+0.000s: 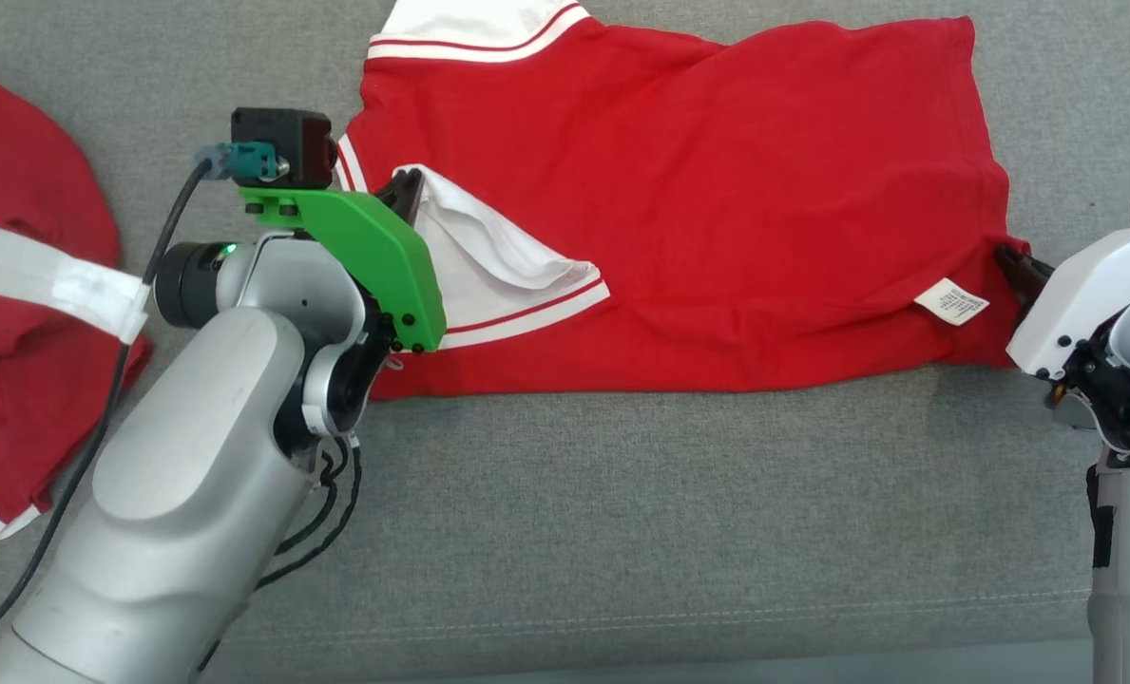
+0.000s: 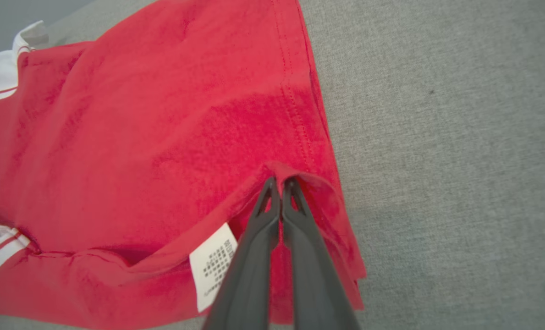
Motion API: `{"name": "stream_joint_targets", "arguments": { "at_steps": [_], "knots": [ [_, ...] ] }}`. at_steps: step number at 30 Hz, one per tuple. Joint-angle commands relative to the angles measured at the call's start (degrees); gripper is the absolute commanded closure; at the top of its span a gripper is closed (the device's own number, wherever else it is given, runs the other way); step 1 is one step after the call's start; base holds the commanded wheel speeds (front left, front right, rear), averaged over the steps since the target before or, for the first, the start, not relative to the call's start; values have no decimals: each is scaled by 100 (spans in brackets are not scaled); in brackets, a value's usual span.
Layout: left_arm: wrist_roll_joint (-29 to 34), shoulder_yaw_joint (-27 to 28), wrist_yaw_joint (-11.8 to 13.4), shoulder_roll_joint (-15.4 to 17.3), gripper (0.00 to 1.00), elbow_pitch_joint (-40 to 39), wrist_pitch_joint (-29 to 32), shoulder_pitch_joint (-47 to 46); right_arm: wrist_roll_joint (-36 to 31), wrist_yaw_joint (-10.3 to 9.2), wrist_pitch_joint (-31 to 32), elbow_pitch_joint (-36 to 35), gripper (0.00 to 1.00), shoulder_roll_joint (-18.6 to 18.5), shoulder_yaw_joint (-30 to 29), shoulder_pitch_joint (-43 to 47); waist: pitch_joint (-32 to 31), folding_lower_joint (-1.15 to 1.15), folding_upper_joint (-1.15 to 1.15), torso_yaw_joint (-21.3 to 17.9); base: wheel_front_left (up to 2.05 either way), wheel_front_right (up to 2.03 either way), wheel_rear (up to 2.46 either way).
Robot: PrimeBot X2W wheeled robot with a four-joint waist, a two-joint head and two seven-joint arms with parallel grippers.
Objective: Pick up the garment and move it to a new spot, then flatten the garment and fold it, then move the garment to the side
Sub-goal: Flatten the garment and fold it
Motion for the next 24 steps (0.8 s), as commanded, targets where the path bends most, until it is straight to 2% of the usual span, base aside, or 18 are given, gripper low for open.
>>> {"name": "stream_joint_targets", "arguments": {
  "at_steps": [1,12,24],
  "knots": [
    [36,9,-37,-21,100,90,-45,-174,-22,0,-70,62,100,-34,20,-77,89,0,0,-55,0,0,0],
    [158,-63,-274,-149,100,786,-160,-712,-93,0,-554,433,100,-79,100,-357,201,0,0,-137,0,0,0],
    [237,-49,-256,-228,100,1229,-507,-839,-187,0,-805,745,100,-128,144,-498,200,0,0,-98,0,0,0]
  ]
}}
